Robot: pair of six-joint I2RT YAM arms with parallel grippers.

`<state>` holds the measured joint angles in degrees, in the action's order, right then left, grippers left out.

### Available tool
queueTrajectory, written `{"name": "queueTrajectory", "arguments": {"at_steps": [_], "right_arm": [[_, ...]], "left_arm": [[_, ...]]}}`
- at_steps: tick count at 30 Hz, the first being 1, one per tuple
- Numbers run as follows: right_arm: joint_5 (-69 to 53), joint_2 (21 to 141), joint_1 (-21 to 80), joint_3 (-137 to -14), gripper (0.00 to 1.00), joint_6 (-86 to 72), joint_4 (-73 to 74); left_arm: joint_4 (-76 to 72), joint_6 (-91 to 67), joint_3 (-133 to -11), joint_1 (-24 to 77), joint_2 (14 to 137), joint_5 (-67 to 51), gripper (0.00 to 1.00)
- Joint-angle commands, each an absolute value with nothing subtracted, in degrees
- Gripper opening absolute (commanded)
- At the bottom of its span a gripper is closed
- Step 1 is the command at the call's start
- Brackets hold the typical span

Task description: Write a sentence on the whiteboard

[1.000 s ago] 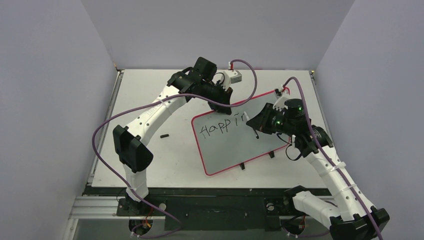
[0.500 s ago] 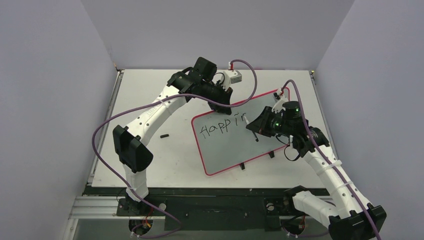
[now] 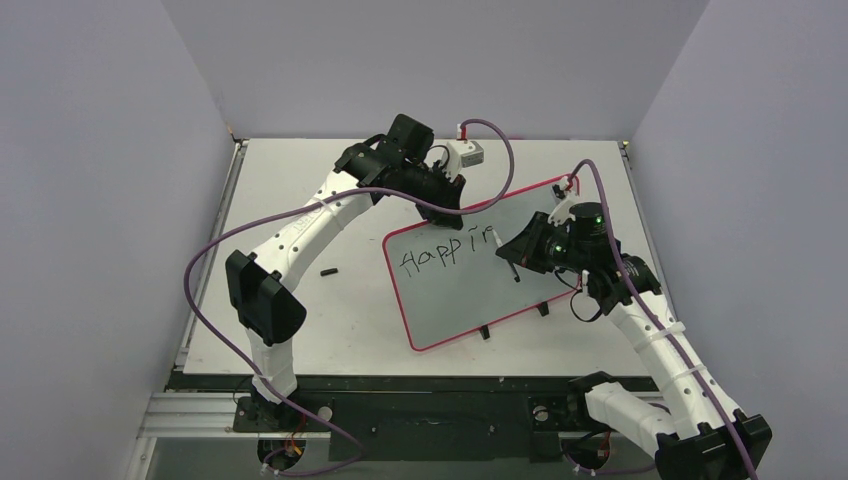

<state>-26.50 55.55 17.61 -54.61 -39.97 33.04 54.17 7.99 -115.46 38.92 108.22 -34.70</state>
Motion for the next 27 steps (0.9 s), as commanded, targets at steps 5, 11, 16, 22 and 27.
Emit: {"name": "queueTrajectory", "arguments": {"at_steps": [5, 11, 16, 22, 27], "right_arm": [[-27.7, 55.5, 17.1, -54.8, 0.00, -41.0, 28.5], [-27.4, 54.7, 17.1, -52.2, 0.00, -41.3, 28.6], [-27.3, 54.0, 17.1, -50.0, 0.00, -41.3, 28.6], [-27.2, 53.4, 17.1, -48.5, 0.00, -41.1, 28.9], [-26.9, 52.5, 17.1, -48.3, 0.00, -40.8, 29.6]], "left_arm": [[52.7, 11.7, -117.2, 39.5, 105.5, -34.4, 0.00], [52.8, 11.7, -117.2, 39.5, 105.4, -34.4, 0.00], [52.8, 11.7, -117.2, 39.6, 105.3, -34.5, 0.00], [52.8, 11.7, -117.3, 39.6, 105.2, -34.4, 0.00], [52.8, 11.8, -117.1, 39.6, 105.0, -34.4, 0.00]]}}
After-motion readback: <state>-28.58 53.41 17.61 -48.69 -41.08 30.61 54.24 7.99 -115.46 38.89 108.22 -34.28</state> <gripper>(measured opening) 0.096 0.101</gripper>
